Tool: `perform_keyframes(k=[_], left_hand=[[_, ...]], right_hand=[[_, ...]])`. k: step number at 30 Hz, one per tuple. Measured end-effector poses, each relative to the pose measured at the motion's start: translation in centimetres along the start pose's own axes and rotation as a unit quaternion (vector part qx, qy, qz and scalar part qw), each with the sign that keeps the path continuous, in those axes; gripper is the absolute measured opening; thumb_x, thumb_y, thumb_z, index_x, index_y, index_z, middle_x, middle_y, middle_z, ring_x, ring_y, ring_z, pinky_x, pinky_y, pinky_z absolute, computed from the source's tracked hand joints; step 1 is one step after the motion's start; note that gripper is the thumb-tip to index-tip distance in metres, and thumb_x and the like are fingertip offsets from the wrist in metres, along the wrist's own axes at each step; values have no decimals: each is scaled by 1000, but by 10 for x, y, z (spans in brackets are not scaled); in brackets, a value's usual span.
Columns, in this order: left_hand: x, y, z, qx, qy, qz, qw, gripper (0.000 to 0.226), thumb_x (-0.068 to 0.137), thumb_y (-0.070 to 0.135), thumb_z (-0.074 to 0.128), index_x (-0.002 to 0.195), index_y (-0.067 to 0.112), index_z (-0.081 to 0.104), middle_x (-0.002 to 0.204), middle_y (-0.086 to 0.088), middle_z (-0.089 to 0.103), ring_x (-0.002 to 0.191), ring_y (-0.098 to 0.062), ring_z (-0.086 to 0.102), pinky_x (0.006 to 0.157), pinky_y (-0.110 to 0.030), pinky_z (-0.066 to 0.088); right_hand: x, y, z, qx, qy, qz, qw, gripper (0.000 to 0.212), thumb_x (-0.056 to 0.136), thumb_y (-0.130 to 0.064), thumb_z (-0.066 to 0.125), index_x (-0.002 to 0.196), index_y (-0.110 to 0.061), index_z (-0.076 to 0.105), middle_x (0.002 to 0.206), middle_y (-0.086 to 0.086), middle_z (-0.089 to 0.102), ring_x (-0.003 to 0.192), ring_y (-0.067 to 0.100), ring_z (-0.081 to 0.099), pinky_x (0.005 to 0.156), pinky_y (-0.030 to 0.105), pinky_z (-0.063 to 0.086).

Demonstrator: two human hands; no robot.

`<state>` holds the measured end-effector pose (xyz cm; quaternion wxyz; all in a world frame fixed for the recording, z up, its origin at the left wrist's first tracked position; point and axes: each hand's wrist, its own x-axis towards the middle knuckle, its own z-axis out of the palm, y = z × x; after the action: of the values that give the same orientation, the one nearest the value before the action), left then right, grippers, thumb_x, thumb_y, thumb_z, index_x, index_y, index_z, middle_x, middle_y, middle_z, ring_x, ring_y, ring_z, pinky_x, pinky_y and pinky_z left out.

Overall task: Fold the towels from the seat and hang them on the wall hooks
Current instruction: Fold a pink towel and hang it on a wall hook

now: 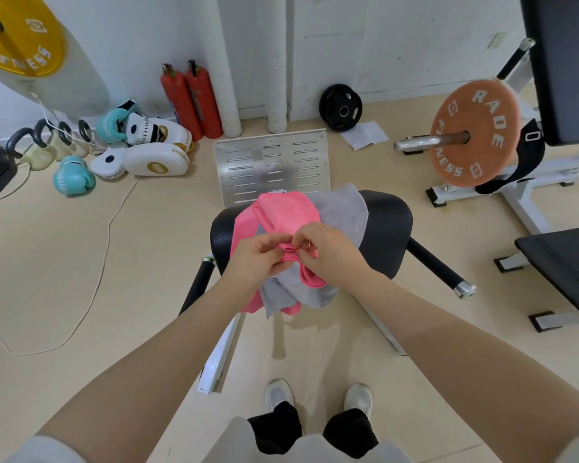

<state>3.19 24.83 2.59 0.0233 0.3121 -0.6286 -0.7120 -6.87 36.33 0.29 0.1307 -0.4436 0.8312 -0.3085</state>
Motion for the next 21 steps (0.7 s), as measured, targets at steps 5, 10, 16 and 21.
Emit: perform_keyframes(k=[5, 10, 16, 21], left_hand=[[2, 5, 2, 2, 1, 2, 1000, 30, 91, -8, 47, 116, 0, 60, 89, -8, 66, 71, -3, 66, 71, -13, 54], [1, 7, 1, -15, 14, -8, 1000, 24, 90, -9, 46, 94, 3, 67, 82, -5, 67, 78, -13, 63, 76, -18, 55], [3, 34, -4, -180, 27, 23, 983, 29, 90, -11, 41, 80, 4, 63, 61, 1, 69, 60, -6, 67, 65, -15, 56], [-3, 50, -1, -158, 18, 57, 986, 25, 92, -7, 44, 84, 6, 64, 72, -3, 69, 66, -8, 66, 66, -15, 56]], right_hand=[[3, -1, -5, 1, 10, -19, 1000, 12, 85, -10, 60, 92, -9, 70, 90, 7, 61, 72, 16, 47, 70, 45, 50], [1, -3, -16, 29, -14, -35, 999, 17, 85, -13, 63, 100, -11, 69, 96, 7, 63, 82, 18, 56, 78, 39, 49], [-5, 11, -21, -43, 14, 132, 990, 35, 83, -11, 53, 118, -16, 53, 115, 5, 53, 103, 25, 53, 85, 38, 45], [5, 0, -47, 177, 103, 330, 922, 19, 89, -14, 39, 105, -11, 50, 83, 6, 58, 71, 23, 57, 60, 32, 48]])
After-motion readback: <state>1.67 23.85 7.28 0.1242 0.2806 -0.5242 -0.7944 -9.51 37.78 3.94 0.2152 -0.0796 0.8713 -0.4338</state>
